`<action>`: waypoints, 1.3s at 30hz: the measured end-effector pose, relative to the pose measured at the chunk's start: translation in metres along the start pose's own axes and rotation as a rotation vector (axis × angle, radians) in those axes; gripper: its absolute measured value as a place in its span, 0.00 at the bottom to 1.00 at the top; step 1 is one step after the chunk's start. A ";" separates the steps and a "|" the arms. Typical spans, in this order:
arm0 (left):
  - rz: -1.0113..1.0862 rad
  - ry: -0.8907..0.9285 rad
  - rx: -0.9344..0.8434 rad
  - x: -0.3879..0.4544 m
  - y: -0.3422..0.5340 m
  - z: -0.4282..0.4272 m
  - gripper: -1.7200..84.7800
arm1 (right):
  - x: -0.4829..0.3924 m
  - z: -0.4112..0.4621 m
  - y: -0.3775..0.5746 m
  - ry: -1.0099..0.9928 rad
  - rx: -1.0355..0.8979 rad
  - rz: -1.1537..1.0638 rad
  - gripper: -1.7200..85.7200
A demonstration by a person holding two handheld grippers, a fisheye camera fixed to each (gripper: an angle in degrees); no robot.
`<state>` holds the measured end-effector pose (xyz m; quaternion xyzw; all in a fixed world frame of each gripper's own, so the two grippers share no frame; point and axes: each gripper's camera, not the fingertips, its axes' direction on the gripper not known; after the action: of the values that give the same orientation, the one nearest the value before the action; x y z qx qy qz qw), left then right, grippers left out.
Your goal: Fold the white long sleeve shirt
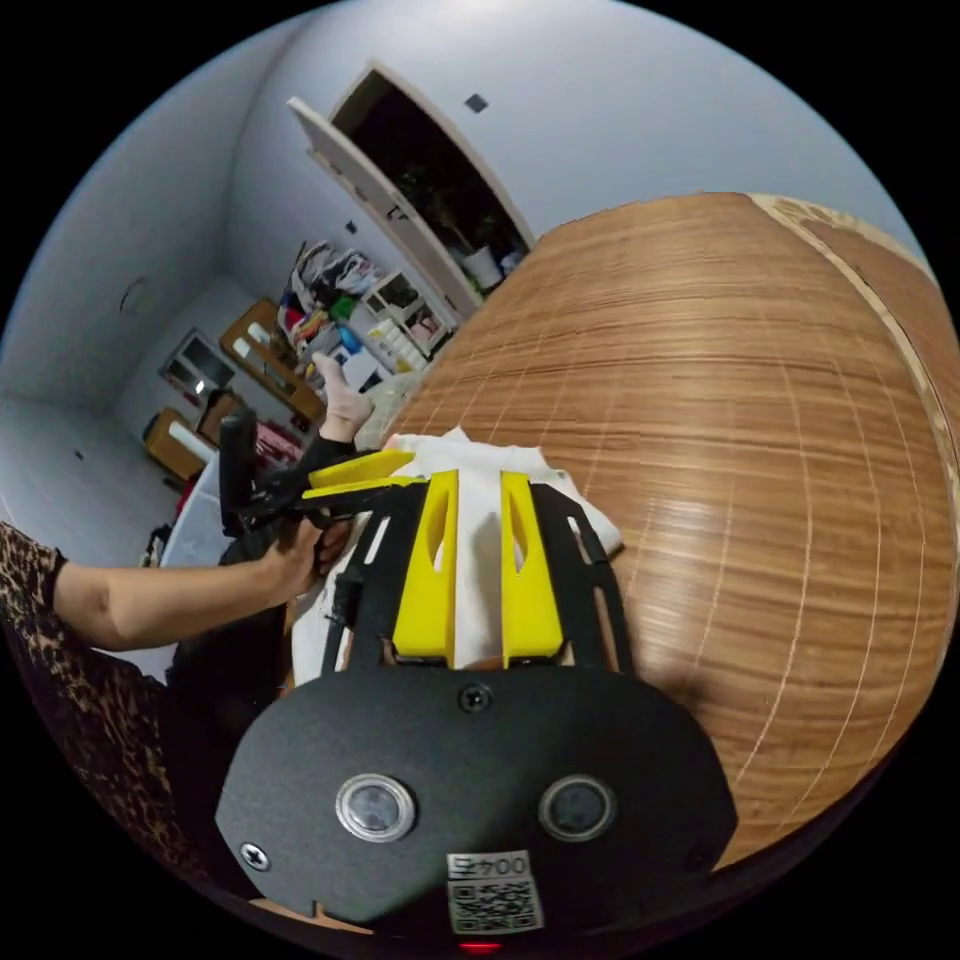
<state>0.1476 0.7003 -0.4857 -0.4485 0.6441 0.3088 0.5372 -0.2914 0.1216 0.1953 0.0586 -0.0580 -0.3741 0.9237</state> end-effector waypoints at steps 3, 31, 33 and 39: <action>0.000 0.001 0.000 0.003 0.001 0.000 0.18 | -0.017 0.035 -0.007 0.084 -0.070 -0.033 0.14; -0.011 0.014 0.004 0.007 0.024 -0.012 0.18 | -0.151 0.041 0.098 0.201 -0.156 -0.210 0.11; -0.009 0.014 0.007 0.006 0.026 -0.013 0.18 | -0.167 0.032 0.105 0.180 -0.153 -0.233 0.10; -0.009 0.016 0.006 -0.002 0.033 -0.018 0.18 | -0.204 0.061 0.142 0.267 -0.319 -0.266 0.11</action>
<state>0.1103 0.6978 -0.4823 -0.4520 0.6475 0.3008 0.5348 -0.3489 0.3616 0.2645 -0.0322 0.1328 -0.4855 0.8635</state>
